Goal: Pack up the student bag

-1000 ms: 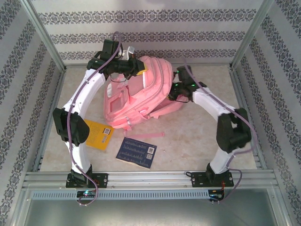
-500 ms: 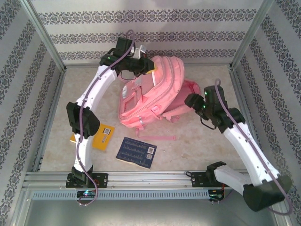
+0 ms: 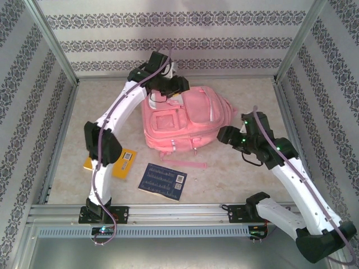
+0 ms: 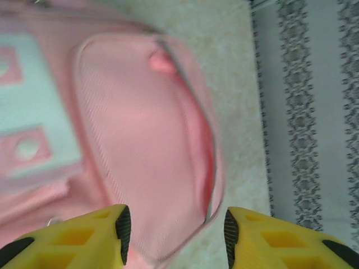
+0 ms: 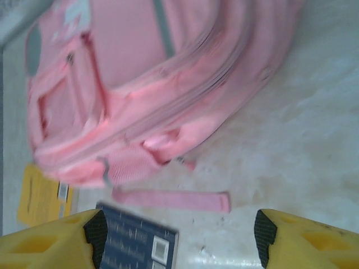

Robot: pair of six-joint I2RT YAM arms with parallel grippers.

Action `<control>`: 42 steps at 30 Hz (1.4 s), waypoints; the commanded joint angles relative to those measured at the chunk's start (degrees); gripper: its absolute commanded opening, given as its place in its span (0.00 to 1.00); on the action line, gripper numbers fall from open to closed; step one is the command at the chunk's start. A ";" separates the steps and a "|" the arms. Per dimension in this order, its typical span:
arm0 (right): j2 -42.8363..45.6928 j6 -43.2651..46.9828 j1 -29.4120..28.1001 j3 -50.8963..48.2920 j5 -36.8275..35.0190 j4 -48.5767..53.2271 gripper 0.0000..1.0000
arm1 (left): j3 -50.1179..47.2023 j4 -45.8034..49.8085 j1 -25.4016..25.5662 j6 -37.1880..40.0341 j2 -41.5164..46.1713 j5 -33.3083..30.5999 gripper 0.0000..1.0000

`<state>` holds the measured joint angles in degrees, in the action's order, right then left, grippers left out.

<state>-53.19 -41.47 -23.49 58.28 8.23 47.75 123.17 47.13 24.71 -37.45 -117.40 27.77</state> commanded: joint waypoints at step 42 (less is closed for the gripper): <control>-61.08 18.53 -26.03 19.38 16.72 -7.85 0.71 | -111.32 -24.04 13.36 -46.60 80.05 -8.07 0.54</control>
<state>-112.42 -24.82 -49.39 75.81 23.51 38.94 14.09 29.91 37.47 -79.99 -37.98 19.42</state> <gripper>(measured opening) 0.706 0.541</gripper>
